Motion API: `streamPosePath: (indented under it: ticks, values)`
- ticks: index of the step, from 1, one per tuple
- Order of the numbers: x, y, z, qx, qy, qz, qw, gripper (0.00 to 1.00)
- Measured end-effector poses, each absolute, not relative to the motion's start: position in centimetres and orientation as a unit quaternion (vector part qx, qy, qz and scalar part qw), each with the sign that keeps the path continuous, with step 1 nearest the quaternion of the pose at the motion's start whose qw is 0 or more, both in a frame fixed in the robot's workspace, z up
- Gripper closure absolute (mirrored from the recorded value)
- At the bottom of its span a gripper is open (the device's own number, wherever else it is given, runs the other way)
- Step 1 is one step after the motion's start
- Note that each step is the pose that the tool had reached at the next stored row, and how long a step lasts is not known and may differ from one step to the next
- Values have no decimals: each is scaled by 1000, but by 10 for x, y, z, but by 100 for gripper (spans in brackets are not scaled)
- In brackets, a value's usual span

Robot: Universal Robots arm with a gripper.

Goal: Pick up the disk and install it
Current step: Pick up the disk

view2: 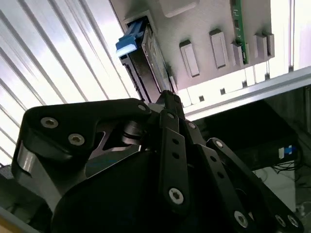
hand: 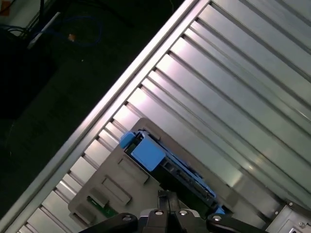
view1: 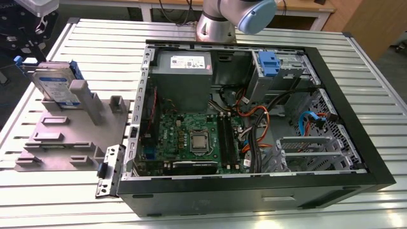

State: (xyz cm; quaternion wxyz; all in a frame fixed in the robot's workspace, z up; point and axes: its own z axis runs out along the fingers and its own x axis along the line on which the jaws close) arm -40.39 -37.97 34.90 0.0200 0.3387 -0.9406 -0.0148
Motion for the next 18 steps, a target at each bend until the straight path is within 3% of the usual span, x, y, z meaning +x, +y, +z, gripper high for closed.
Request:
streamPosePath:
  ticks: [18]
  values:
    - [-404, -380, 348, 481, -876, -13, 21, 89]
